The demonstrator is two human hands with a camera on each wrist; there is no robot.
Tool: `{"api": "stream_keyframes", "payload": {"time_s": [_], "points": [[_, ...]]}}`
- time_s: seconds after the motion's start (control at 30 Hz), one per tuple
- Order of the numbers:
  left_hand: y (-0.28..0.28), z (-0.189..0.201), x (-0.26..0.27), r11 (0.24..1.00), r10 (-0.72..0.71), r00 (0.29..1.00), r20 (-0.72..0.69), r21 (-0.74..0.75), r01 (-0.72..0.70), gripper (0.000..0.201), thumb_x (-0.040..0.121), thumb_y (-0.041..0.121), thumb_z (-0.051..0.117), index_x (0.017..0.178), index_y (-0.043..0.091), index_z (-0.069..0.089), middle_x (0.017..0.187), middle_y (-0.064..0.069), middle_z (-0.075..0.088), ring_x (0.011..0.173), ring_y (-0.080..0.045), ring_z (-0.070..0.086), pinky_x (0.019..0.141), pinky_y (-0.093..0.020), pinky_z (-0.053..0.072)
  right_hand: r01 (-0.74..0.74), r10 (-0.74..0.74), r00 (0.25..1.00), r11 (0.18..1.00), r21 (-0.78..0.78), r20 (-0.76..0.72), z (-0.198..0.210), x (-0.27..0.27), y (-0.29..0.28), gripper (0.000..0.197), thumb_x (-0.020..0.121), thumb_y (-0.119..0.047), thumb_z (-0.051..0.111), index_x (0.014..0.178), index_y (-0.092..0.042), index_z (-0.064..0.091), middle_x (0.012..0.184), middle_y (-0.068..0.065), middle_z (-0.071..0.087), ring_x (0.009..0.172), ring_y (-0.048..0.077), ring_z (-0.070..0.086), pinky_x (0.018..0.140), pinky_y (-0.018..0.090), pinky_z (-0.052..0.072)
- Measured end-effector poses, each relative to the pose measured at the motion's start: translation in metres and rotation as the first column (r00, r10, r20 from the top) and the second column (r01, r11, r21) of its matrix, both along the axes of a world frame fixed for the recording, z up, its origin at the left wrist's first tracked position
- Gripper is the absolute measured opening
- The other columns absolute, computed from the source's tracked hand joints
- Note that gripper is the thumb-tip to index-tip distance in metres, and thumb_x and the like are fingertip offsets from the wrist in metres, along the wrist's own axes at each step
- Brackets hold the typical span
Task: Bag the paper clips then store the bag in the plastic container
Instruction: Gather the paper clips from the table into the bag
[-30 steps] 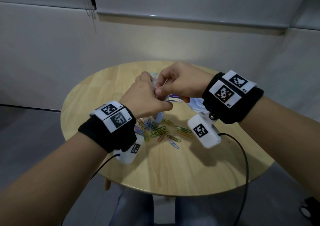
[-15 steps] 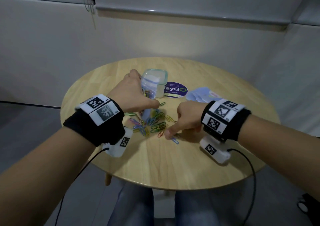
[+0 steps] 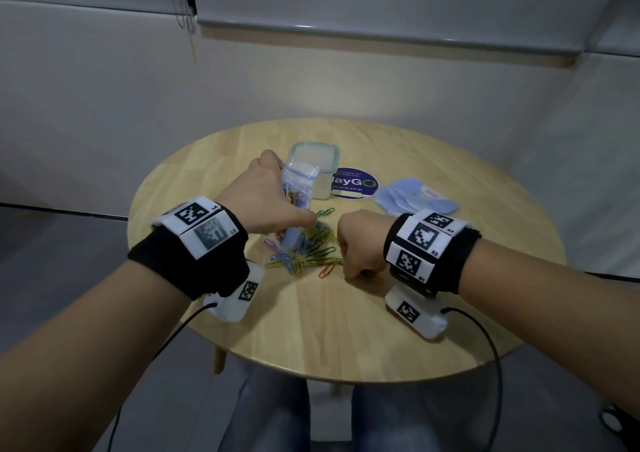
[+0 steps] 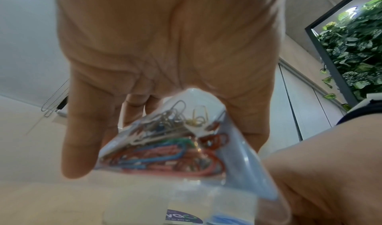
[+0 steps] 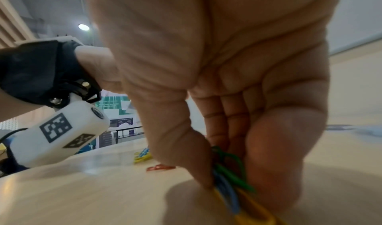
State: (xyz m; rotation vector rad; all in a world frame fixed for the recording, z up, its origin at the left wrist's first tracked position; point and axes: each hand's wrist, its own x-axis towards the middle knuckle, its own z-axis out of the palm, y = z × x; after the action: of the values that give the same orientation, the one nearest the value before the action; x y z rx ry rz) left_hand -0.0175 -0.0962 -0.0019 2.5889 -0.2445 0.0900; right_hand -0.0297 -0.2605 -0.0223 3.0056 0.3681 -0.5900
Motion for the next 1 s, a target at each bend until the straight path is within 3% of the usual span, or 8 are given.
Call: {"api": "stream_keyframes", "payload": {"time_s": [0.13,0.2,0.33,0.4,0.43,0.6,0.73,1.0], "points": [[-0.004,0.0,-0.001,1.0,-0.02,1.0,-0.005,-0.004,0.02,0.07,0.059,0.042,0.082,0.104,0.015,0.036,0.103,-0.004,0.048,0.076,-0.011,0.049,0.05,-0.025,0.03,0.058,-0.056,0.998,0.991,0.122,-0.023,0.007,0.0,-0.013,0.019,0.064,-0.013,0.074,0.08,-0.003,0.073,0.075,0.012,0.074,0.057,0.02,0.063,0.059,0.031,0.056],[-0.007,0.0,-0.003,0.999,-0.037,0.999,-0.012,-0.01,0.037,0.072,0.058,0.044,0.083,0.103,0.015,0.035,0.102,-0.004,0.048,0.076,-0.012,0.049,0.05,-0.024,0.03,0.152,-0.15,0.988,0.947,0.283,-0.027,0.021,0.002,-0.025,0.012,0.069,-0.009,0.068,0.077,-0.001,0.072,0.068,0.014,0.072,0.049,0.017,0.059,0.058,0.029,0.055],[-0.016,-0.001,-0.004,0.998,-0.058,0.998,-0.007,-0.01,0.058,0.078,0.055,0.051,0.083,0.105,0.015,0.035,0.102,-0.003,0.045,0.081,-0.017,0.048,0.051,-0.023,0.03,0.242,-0.346,0.938,0.676,0.696,0.01,0.073,0.015,-0.038,0.008,0.069,-0.004,0.067,0.075,0.002,0.069,0.059,0.015,0.064,0.048,0.02,0.057,0.052,0.026,0.052],[-0.023,0.0,-0.005,0.997,-0.075,0.997,0.009,0.009,0.075,0.081,0.054,0.055,0.082,0.105,0.016,0.033,0.102,-0.003,0.044,0.082,-0.018,0.048,0.05,-0.023,0.029,0.211,-0.374,0.927,0.549,0.809,0.013,0.095,0.018,-0.032,0.006,0.069,-0.004,0.07,0.068,-0.001,0.065,0.055,0.013,0.061,0.044,0.018,0.056,0.044,0.019,0.044],[-0.026,0.0,-0.006,0.996,-0.082,0.996,0.017,0.021,0.082,0.082,0.053,0.057,0.081,0.104,0.016,0.032,0.101,-0.003,0.044,0.083,-0.019,0.048,0.05,-0.024,0.028,0.196,-0.371,0.928,0.529,0.825,0.017,0.103,0.018,-0.026,0.007,0.07,-0.004,0.071,0.067,-0.003,0.064,0.053,0.011,0.061,0.043,0.017,0.057,0.041,0.017,0.039],[-0.038,0.003,-0.01,0.995,-0.093,0.995,0.041,-0.021,0.094,0.078,0.054,0.051,0.079,0.105,0.014,0.033,0.101,-0.004,0.046,0.087,-0.022,0.053,0.049,-0.026,0.03,0.194,-0.325,0.945,0.657,0.728,0.041,0.107,0.014,-0.008,0.02,0.066,-0.007,0.074,0.08,0.008,0.071,0.073,0.02,0.071,0.053,0.021,0.052,0.04,0.018,0.029],[-0.038,0.002,-0.009,0.997,-0.078,0.995,0.069,0.002,0.078,0.084,0.053,0.053,0.082,0.109,0.016,0.032,0.104,-0.003,0.042,0.087,-0.021,0.05,0.051,-0.025,0.031,0.181,-0.265,0.963,0.789,0.587,0.058,0.103,0.014,-0.007,0.02,0.064,-0.018,0.08,0.077,-0.003,0.075,0.081,0.018,0.074,0.049,0.019,0.046,0.038,0.016,0.03],[-0.037,0.0,-0.009,0.993,-0.117,0.993,0.035,-0.031,0.118,0.078,0.055,0.052,0.079,0.105,0.017,0.031,0.105,-0.002,0.044,0.083,-0.015,0.051,0.053,-0.025,0.034,0.096,-0.156,0.986,0.818,0.567,0.058,0.101,0.012,-0.005,0.006,0.078,-0.017,0.071,0.078,-0.014,0.076,0.073,0.007,0.073,0.033,0.01,0.047,0.039,0.016,0.034]]}}
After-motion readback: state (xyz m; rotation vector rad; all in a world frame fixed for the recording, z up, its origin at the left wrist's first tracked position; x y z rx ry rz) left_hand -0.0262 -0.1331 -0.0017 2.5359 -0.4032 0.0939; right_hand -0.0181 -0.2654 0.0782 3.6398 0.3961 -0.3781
